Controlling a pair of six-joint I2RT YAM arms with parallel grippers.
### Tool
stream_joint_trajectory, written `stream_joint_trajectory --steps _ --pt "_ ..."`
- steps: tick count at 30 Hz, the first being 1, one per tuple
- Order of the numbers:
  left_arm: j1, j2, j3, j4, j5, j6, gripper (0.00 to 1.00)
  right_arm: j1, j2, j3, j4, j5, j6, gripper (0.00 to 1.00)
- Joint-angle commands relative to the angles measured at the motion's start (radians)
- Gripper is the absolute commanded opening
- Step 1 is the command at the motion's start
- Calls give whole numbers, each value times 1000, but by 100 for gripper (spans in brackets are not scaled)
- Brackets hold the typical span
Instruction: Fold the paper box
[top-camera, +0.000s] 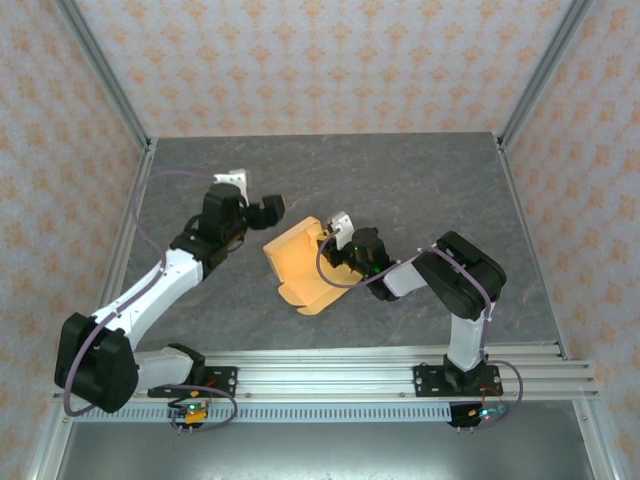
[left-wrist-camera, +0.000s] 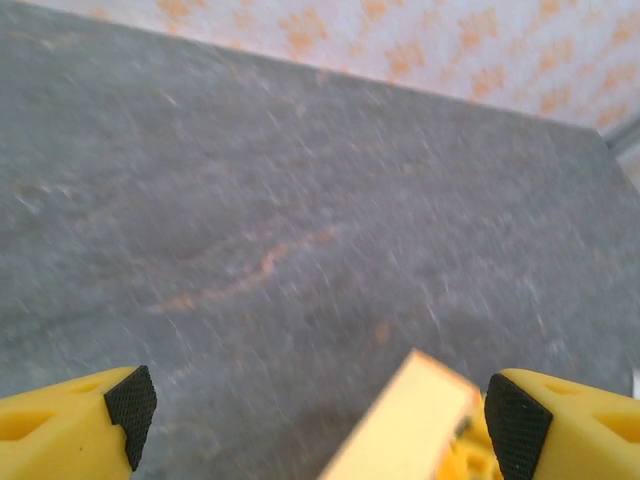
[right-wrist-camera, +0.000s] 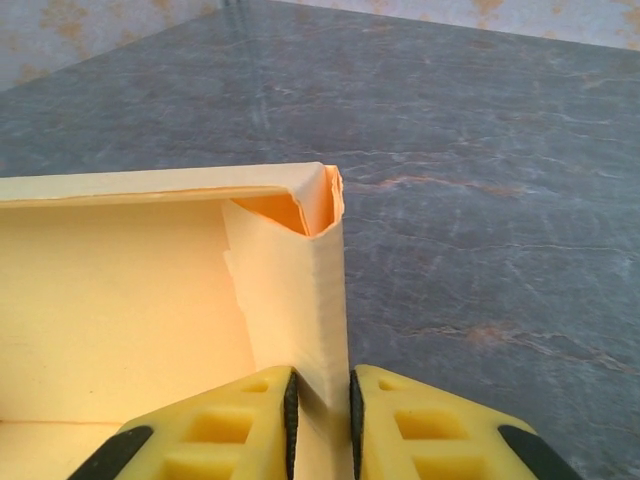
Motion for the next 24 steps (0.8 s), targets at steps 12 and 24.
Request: stream_joint_trajectory --steps 12,24 --pt "-45 255 -7 -21 337 7 82 2 4 -25 3 -212 -105 22" --pt "-87 341 -35 -7 320 26 70 2 18 -26 24 -241 -115 24"
